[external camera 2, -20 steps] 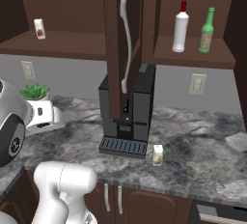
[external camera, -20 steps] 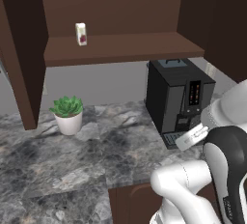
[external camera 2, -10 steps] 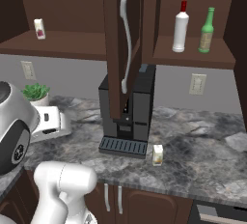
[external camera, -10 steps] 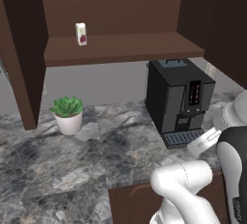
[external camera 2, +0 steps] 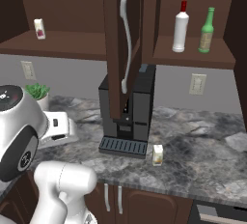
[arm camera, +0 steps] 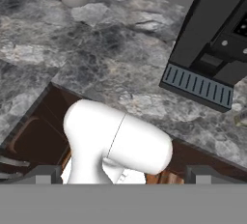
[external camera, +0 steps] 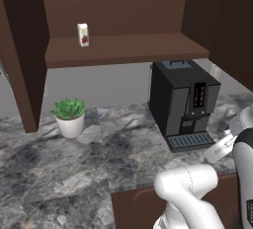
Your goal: Sort all alcoholic drinks to one cabinet, and non-alcoholic drinks to the other.
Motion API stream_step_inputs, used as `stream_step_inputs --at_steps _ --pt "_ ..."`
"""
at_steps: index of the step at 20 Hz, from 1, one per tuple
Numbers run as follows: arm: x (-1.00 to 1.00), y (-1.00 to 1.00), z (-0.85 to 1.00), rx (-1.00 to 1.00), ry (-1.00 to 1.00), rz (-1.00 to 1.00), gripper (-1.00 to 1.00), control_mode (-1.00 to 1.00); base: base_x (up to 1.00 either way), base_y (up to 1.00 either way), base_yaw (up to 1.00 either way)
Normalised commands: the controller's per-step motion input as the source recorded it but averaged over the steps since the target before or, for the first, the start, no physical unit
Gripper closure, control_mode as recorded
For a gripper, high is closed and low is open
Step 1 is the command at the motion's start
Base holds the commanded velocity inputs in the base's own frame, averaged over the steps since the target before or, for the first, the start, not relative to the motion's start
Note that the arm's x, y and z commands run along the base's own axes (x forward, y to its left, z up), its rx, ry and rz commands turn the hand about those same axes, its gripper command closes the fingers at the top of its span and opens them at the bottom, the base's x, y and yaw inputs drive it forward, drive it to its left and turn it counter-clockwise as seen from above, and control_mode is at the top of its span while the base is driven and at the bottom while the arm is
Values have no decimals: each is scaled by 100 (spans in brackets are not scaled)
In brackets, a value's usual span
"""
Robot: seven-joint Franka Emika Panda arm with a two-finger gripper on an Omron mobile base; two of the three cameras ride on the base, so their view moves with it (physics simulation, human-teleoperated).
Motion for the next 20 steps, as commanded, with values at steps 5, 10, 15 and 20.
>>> stream_step_inputs --at_steps 5,10,15,20 --pt "-10 -19 -15 0 0 0 -100 -100 0 0 0" --pt "-3 -21 -16 0 0 0 -100 -100 0 0 0" --pt "-9 -21 -17 0 0 0 -100 -100 0 0 0" --pt "-10 -21 -16 0 0 0 -100 -100 0 0 0"
